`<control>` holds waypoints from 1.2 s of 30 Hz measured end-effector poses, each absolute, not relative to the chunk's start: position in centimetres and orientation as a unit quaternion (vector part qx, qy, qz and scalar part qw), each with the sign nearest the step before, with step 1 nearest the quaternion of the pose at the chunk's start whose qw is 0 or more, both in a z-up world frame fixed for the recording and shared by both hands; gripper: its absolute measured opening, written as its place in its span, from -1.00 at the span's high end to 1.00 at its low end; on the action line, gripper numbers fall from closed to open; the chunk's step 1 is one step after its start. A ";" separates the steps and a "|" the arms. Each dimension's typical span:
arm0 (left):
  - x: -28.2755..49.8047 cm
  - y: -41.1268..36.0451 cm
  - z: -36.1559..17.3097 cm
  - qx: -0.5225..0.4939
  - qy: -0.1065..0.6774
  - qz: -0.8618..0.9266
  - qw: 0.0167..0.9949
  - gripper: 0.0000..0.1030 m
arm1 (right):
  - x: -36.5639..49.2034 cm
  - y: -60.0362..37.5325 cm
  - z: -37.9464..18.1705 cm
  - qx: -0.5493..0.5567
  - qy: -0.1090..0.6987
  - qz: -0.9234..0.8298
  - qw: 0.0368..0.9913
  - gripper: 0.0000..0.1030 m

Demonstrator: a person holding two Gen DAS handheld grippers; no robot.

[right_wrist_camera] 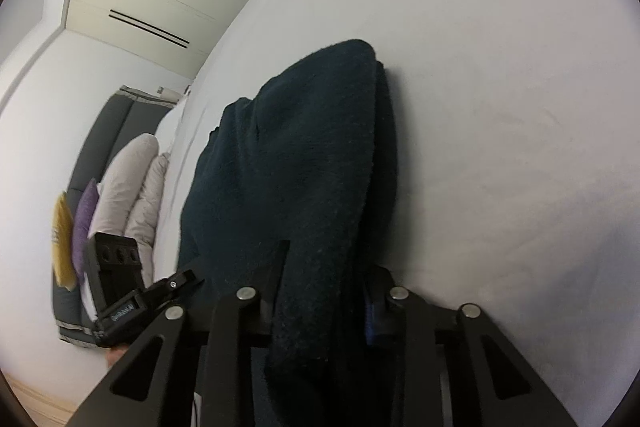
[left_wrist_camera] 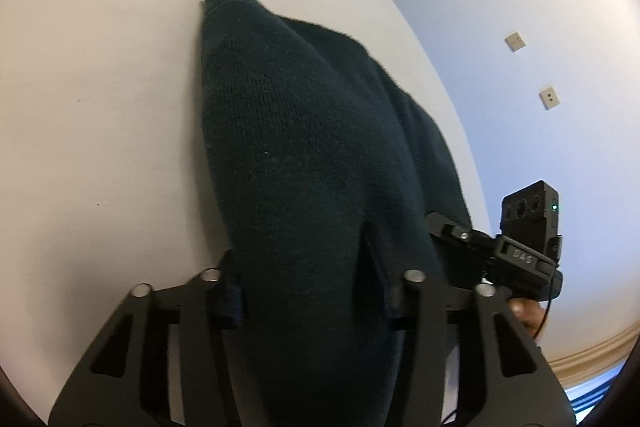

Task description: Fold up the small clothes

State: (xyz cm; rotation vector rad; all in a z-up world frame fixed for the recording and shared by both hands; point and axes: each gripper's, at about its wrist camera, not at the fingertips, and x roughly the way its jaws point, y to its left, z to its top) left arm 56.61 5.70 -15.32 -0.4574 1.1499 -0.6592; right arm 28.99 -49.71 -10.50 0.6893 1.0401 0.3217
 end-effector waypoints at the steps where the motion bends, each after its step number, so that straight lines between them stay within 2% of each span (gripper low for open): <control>1: 56.4 6.0 -14.9 -0.218 0.525 -0.308 0.763 0.35 | 28.6 -49.5 -9.9 0.312 0.483 0.143 0.806 0.45; 11: 48.9 11.0 -8.9 -0.187 0.479 -0.307 0.801 0.38 | 21.9 -40.6 -1.9 0.207 0.445 0.168 0.855 0.50; 18: 42.2 18.6 -5.4 -0.149 0.462 -0.272 0.831 0.36 | 16.4 -31.8 0.0 0.186 0.447 0.219 0.847 0.50; 23: 39.8 23.4 -5.2 -0.165 0.459 -0.248 0.837 0.36 | 14.7 -27.2 -0.8 0.194 0.455 0.242 0.835 0.50; 27: 39.0 23.9 -5.6 -0.163 0.457 -0.248 0.839 0.36 | 13.1 -25.7 -1.8 0.204 0.456 0.246 0.830 0.50; 32: 38.0 23.1 -9.2 -0.155 0.479 -0.246 0.828 0.31 | 12.2 -24.9 -5.0 0.210 0.482 0.239 0.816 0.49; 33: 38.1 23.1 -10.7 -0.160 0.490 -0.240 0.822 0.28 | 12.0 -25.0 -6.4 0.210 0.493 0.232 0.812 0.49; 35: 38.3 23.5 -12.8 -0.183 0.492 -0.235 0.818 0.07 | 12.5 -25.6 -9.2 0.224 0.513 0.213 0.801 0.41; 36: 38.2 23.9 -13.6 -0.207 0.487 -0.235 0.815 -0.10 | 12.8 -26.2 -10.7 0.245 0.516 0.209 0.793 0.36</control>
